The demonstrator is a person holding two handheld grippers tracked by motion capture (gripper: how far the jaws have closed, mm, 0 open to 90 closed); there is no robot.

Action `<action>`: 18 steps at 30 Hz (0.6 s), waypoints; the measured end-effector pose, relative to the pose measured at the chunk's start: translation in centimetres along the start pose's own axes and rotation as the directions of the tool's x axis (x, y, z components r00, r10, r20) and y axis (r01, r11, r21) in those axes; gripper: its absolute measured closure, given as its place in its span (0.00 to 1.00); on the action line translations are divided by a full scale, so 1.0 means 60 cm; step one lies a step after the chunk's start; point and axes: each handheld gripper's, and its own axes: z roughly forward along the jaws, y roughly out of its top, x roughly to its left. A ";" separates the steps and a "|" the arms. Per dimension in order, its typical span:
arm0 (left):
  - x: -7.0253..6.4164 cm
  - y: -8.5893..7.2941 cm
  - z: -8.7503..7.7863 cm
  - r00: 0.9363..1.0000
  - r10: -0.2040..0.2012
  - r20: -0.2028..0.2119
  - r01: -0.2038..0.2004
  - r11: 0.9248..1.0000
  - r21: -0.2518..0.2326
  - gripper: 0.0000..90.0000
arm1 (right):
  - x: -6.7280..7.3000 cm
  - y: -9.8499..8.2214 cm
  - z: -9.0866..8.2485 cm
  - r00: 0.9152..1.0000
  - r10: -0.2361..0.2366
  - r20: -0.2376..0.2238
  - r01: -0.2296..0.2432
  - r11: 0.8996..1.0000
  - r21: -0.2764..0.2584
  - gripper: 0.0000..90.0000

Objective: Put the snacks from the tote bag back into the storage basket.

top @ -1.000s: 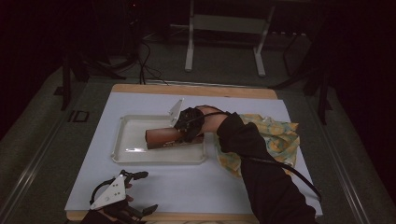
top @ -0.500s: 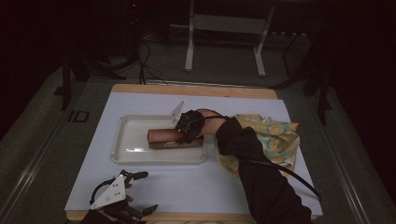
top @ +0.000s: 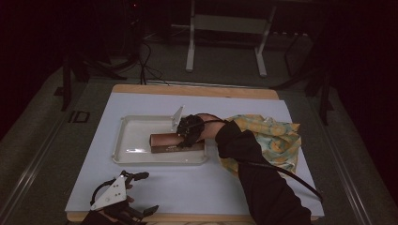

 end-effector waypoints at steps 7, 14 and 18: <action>0.000 0.000 -0.001 1.000 0.001 0.001 -0.001 1.000 -0.002 0.00 | -0.003 -0.005 0.012 1.000 0.020 -0.006 -0.020 1.000 -0.010 0.47; 0.000 0.000 -0.001 1.000 0.002 0.001 -0.002 1.000 -0.002 0.00 | -0.006 -0.009 0.013 0.999 0.048 -0.012 -0.048 0.999 -0.019 0.46; 0.000 0.001 0.000 1.000 0.002 0.001 -0.002 1.000 -0.002 0.00 | -0.006 -0.008 0.012 0.998 0.056 -0.001 -0.056 0.998 0.001 0.44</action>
